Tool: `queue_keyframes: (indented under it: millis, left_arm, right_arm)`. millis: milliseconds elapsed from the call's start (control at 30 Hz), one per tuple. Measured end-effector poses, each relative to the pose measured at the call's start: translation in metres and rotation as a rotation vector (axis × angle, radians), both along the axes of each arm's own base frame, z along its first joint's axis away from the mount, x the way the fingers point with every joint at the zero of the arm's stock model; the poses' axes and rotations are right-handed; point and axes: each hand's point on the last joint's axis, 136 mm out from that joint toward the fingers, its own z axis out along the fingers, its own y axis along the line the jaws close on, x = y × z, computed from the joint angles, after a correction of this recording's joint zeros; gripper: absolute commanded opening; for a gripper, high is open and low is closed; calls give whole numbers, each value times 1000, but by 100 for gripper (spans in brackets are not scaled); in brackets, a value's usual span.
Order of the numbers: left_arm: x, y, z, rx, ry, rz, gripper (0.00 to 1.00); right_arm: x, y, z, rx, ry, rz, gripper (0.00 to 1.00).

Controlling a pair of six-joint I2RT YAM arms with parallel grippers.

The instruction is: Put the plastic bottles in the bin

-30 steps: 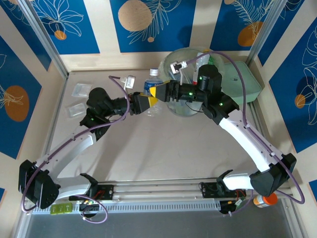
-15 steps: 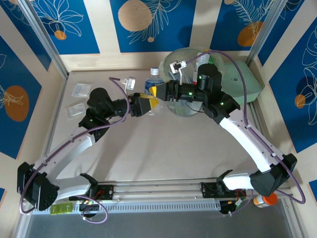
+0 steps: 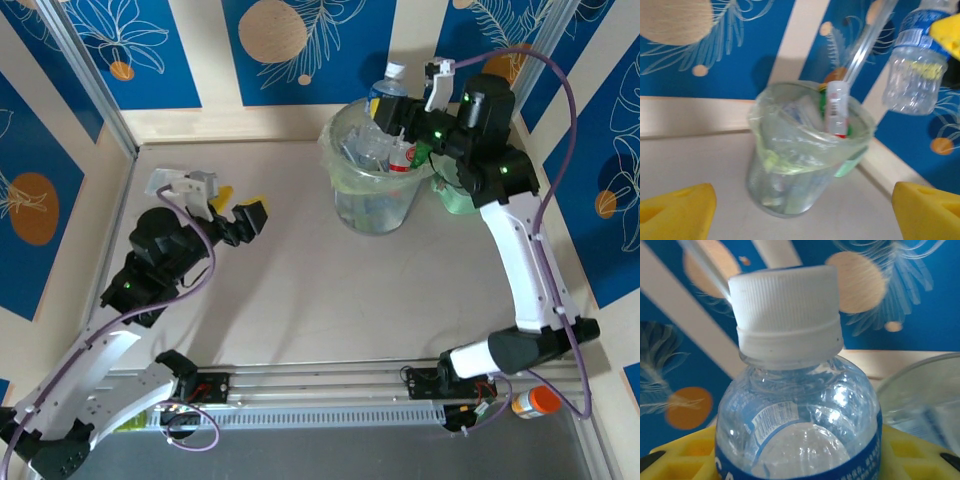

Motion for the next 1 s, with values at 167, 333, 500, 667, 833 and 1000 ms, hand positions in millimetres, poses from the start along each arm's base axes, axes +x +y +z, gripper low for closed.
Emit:
queue_keyframes:
  millis: [167,333,500,667,833,1000]
  left_arm:
    - [11,-6,-38,93,82,1,90]
    - [10,-4,-41,99,89,4,89]
    - [8,-2,-37,92,77,8,88]
    - [6,0,-36,87,69,15,88]
    - [6,0,-36,85,66,15,88]
    - [4,2,-33,78,56,15,88]
  right_arm:
    - [43,-11,-31,-134,74,-99,44]
    - [71,-18,-72,-254,167,-153,44]
    - [88,-20,-104,-365,220,-181,44]
    - [102,-11,-119,-471,229,-188,42]
    - [95,6,-146,-581,272,-163,42]
    - [89,12,-168,-683,296,-173,42]
